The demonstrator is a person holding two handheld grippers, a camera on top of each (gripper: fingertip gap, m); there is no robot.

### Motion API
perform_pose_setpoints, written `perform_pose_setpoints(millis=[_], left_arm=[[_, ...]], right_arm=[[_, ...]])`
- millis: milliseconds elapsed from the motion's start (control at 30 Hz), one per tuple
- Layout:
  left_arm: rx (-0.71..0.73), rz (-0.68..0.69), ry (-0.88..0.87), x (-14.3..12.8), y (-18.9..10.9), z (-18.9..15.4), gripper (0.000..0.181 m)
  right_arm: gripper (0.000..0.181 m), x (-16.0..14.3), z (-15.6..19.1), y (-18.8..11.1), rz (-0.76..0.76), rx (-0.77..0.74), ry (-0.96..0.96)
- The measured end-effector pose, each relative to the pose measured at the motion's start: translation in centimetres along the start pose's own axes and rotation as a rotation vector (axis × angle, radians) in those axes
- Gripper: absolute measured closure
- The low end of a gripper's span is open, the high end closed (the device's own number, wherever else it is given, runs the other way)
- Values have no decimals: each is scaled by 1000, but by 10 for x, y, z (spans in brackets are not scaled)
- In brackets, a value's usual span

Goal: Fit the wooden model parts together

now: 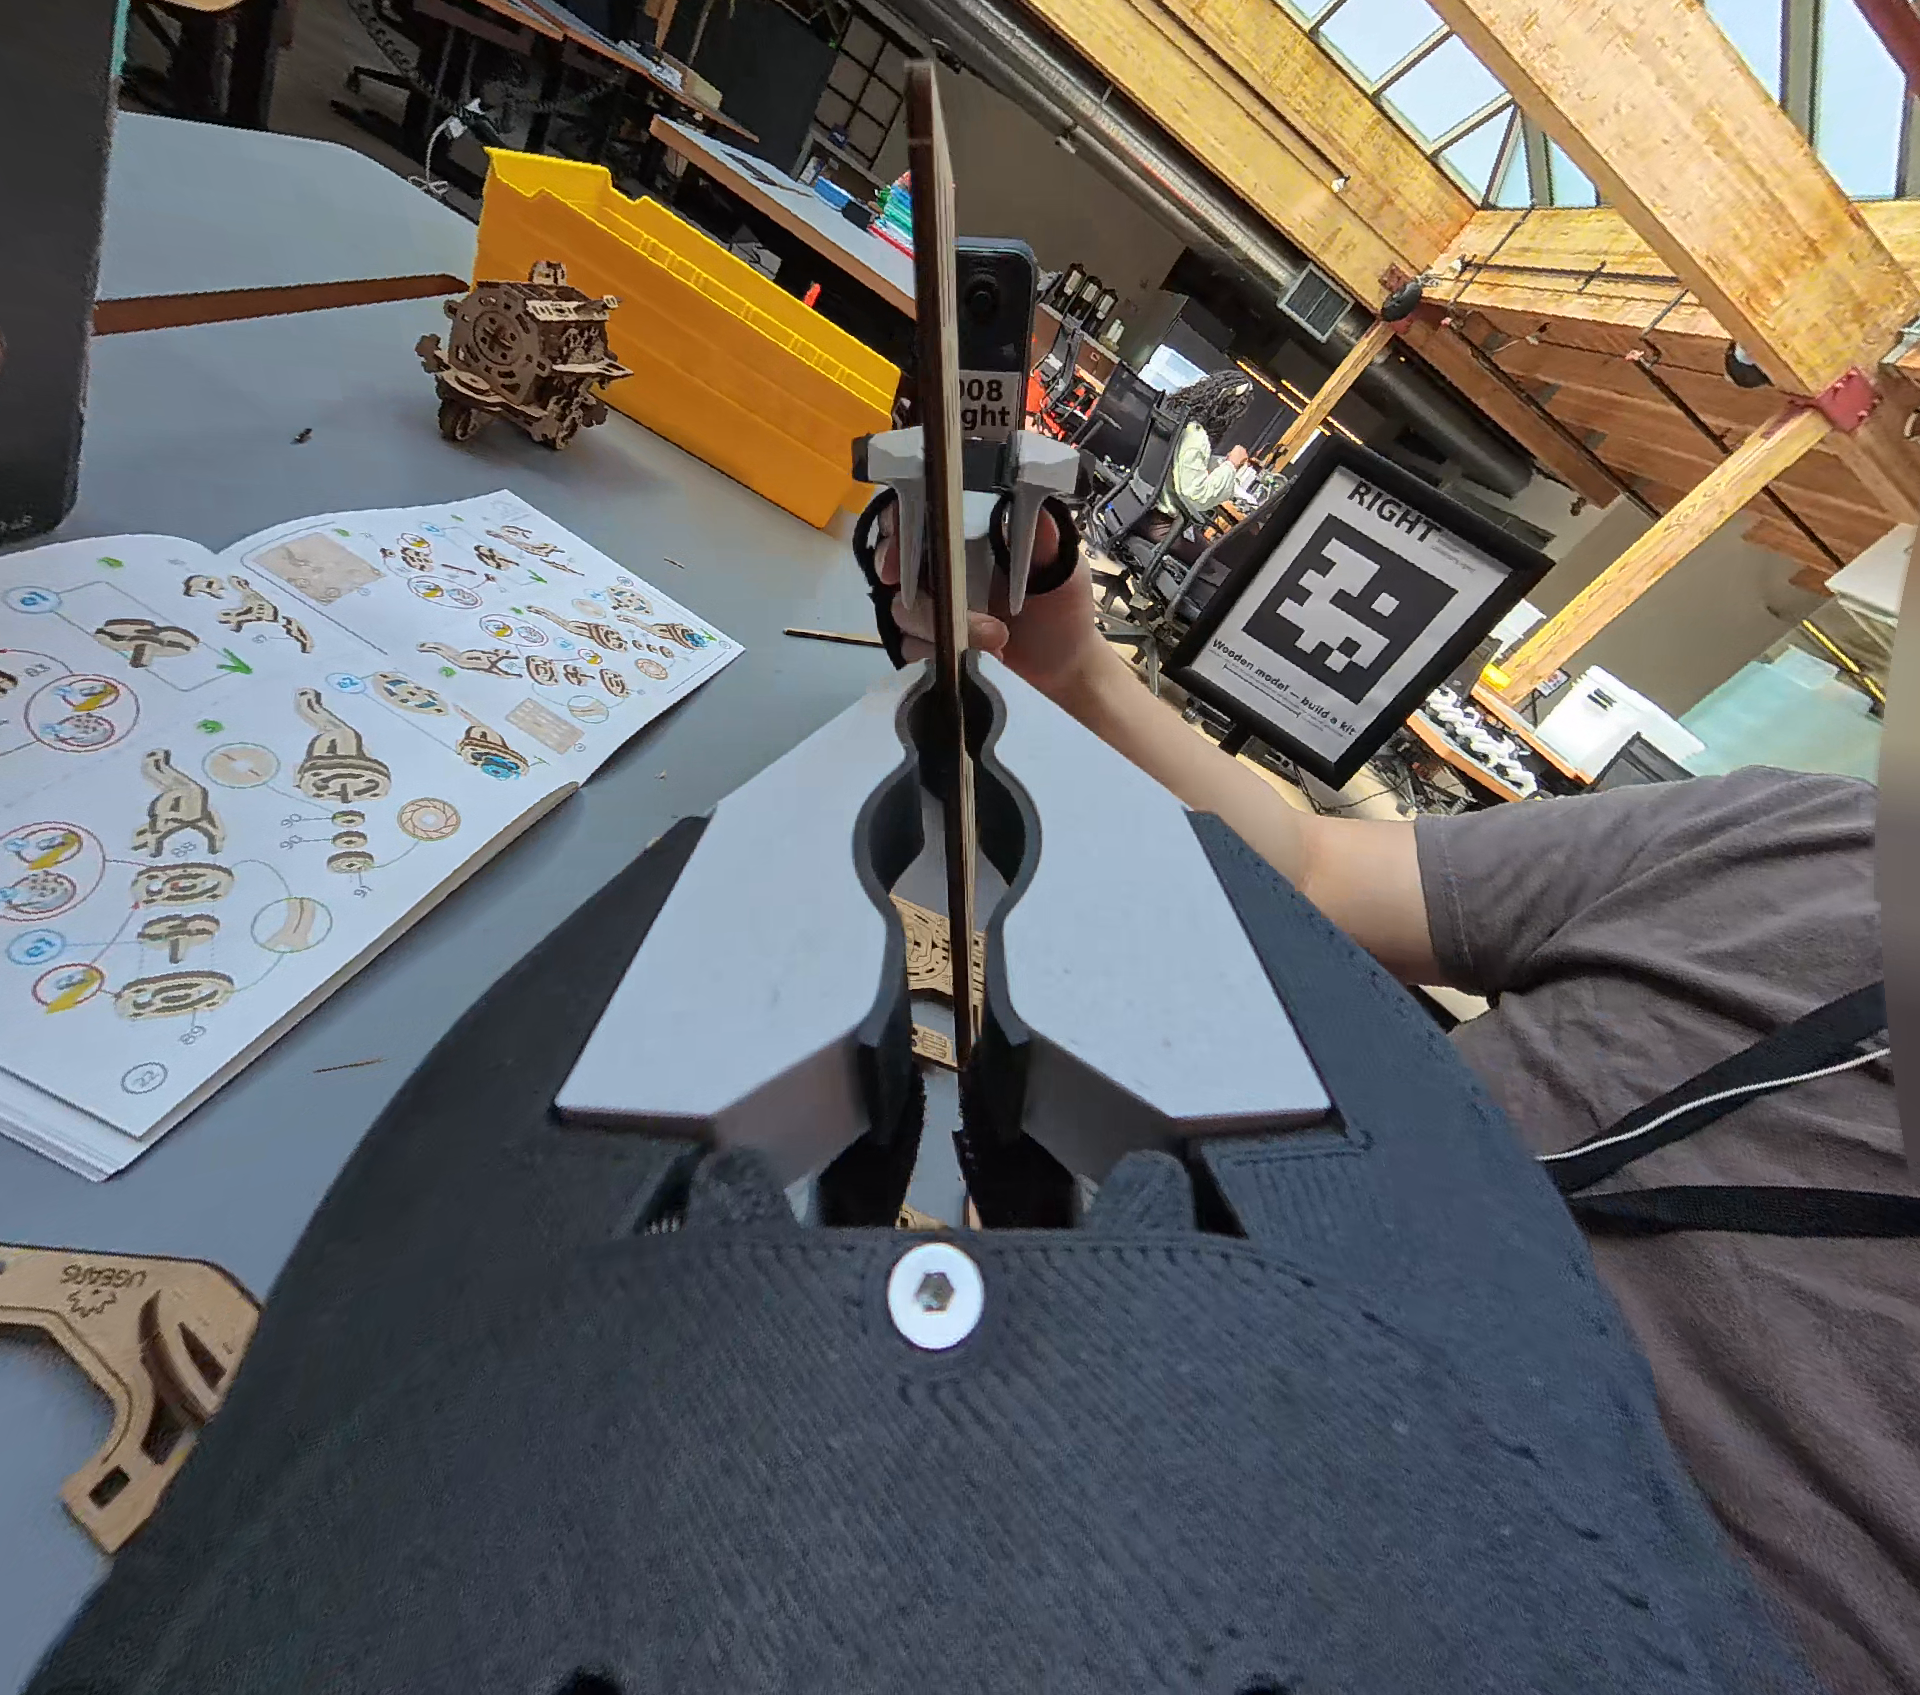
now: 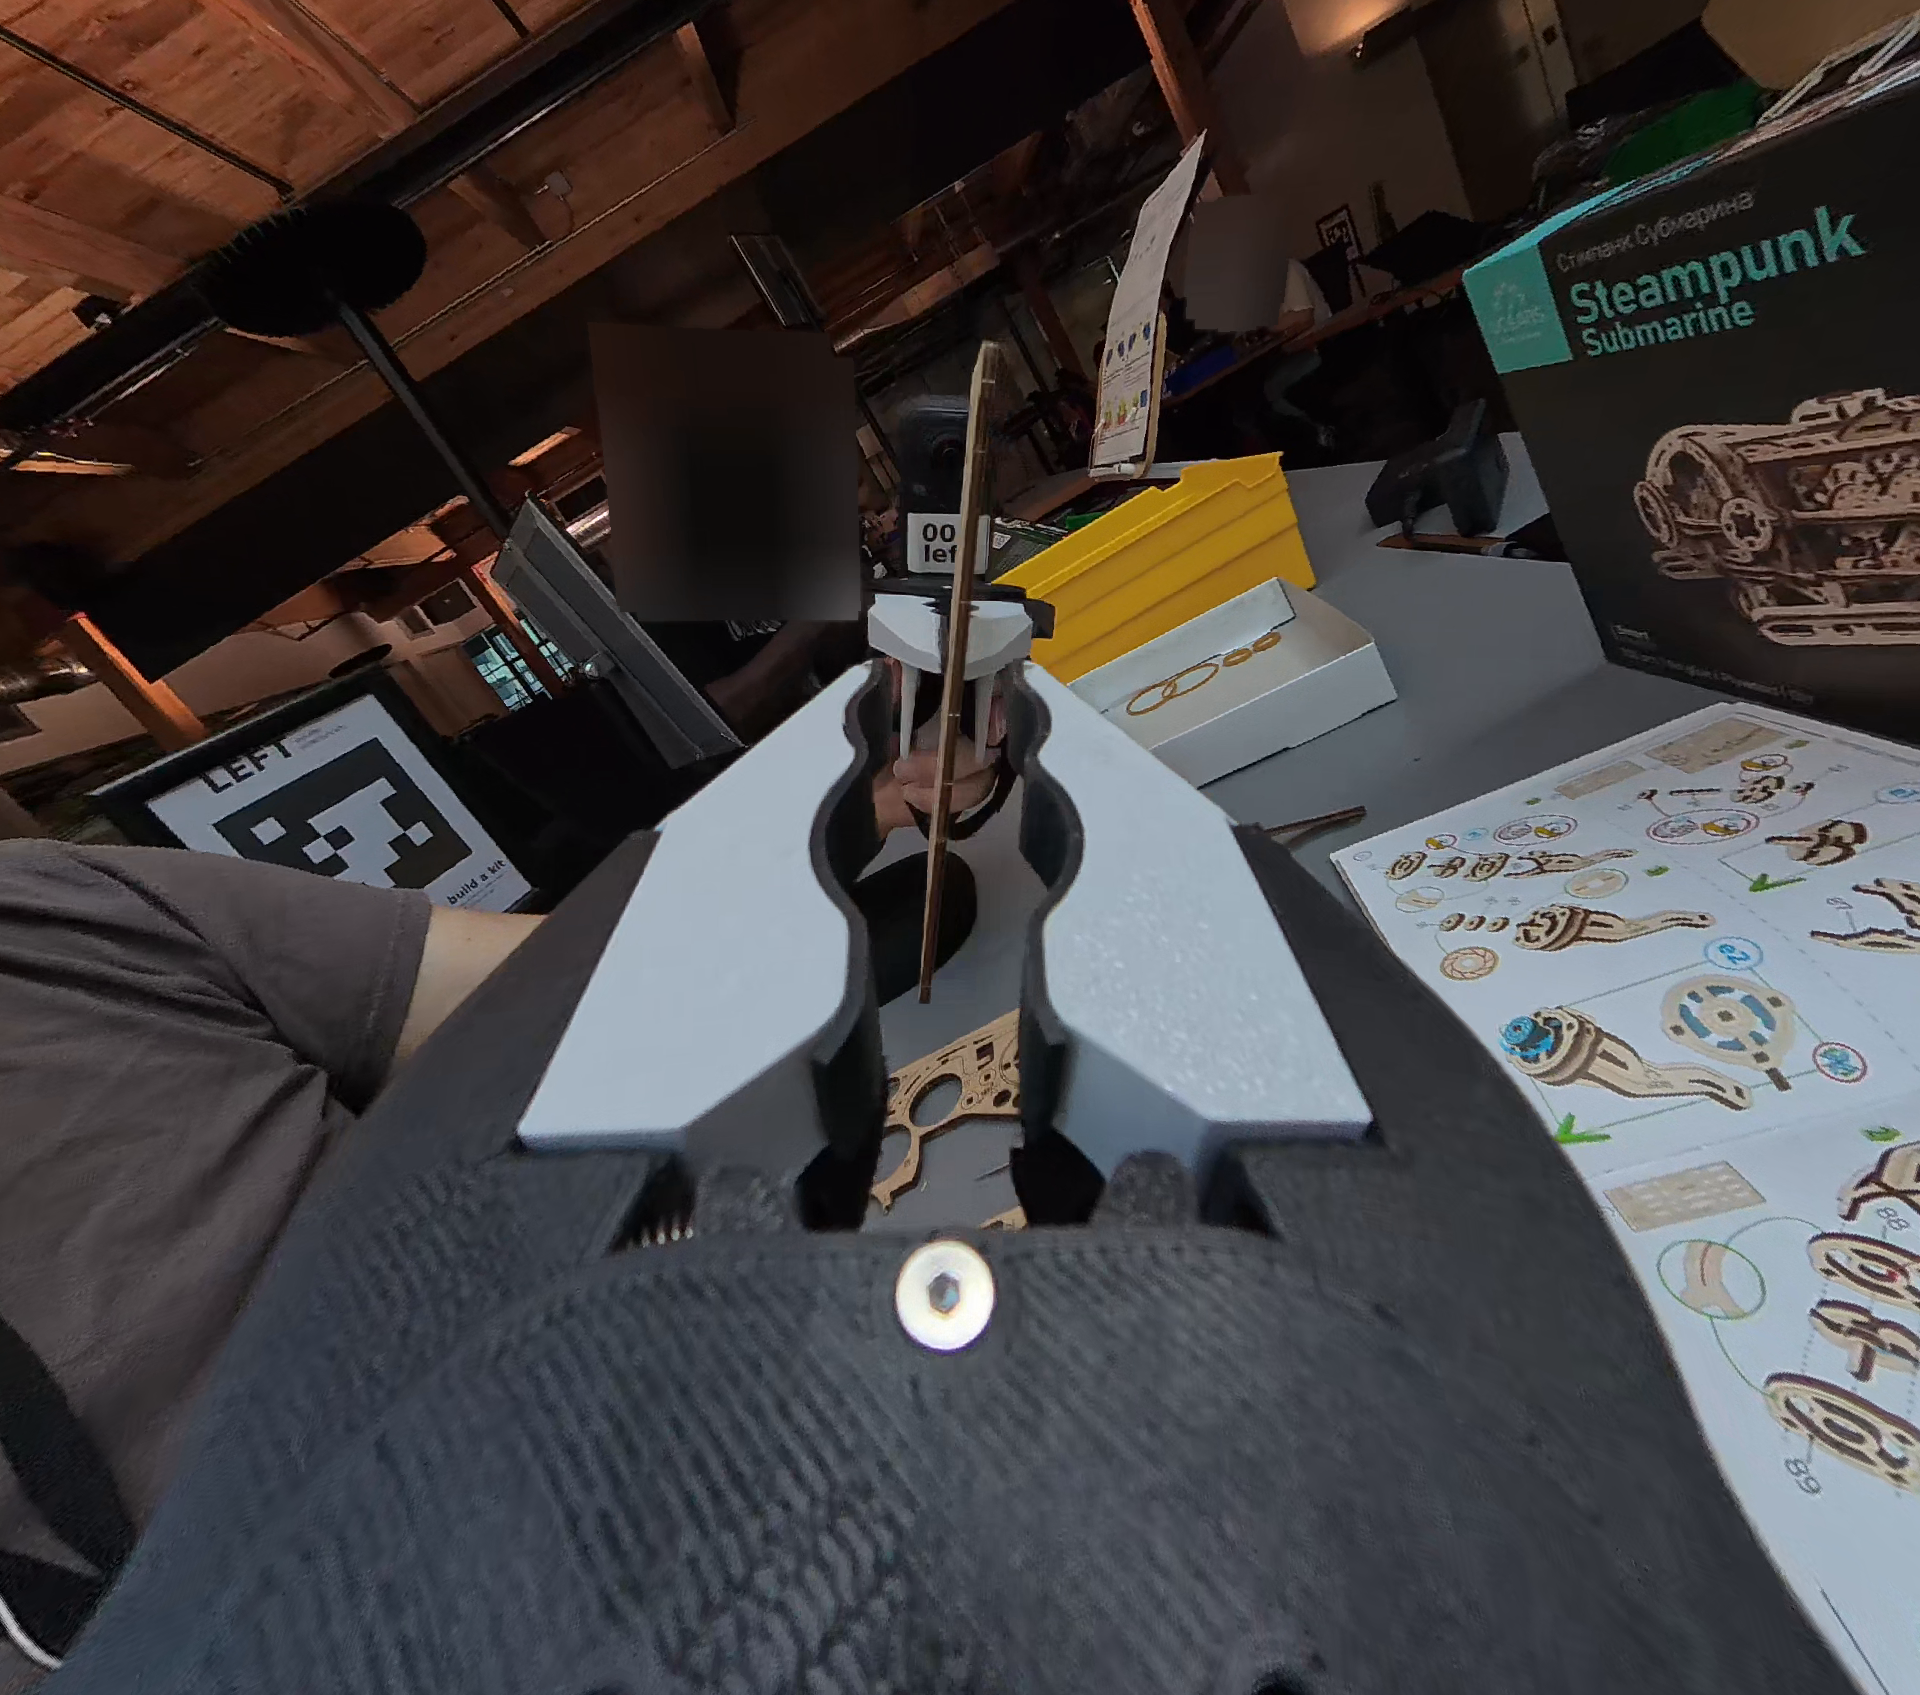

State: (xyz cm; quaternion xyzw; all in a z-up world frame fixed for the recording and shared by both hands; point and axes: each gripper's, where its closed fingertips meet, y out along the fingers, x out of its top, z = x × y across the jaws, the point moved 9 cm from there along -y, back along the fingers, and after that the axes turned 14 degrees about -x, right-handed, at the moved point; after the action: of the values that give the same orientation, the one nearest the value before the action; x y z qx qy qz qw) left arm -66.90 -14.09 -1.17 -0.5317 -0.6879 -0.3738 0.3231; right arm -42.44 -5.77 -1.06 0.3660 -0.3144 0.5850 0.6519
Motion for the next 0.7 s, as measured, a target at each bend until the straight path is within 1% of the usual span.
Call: perform_pose_setpoints(millis=[100, 200, 267, 333, 533, 700], left_arm=[[13, 3, -9, -4, -3, -2, 180], [24, 15, -19, -12, -5, -3, 180], [26, 15, -24, -16, -5, -5, 180], [29, 12, -27, -19, -3, -6, 180], [22, 24, -45, -22, 2, -6, 180], [42, 6, -132, -26, 1, 1, 181]], right_arm=[[161, -3, 2, 3, -11, 9, 4], [161, -11, 6, 11, 33, 11, -17], [157, -16, 10, 13, 53, 52, -43], [157, -19, 11, 15, 71, 67, -37], [171, -21, 7, 15, 103, 36, -37], [170, -21, 3, 14, 122, 22, -10]])
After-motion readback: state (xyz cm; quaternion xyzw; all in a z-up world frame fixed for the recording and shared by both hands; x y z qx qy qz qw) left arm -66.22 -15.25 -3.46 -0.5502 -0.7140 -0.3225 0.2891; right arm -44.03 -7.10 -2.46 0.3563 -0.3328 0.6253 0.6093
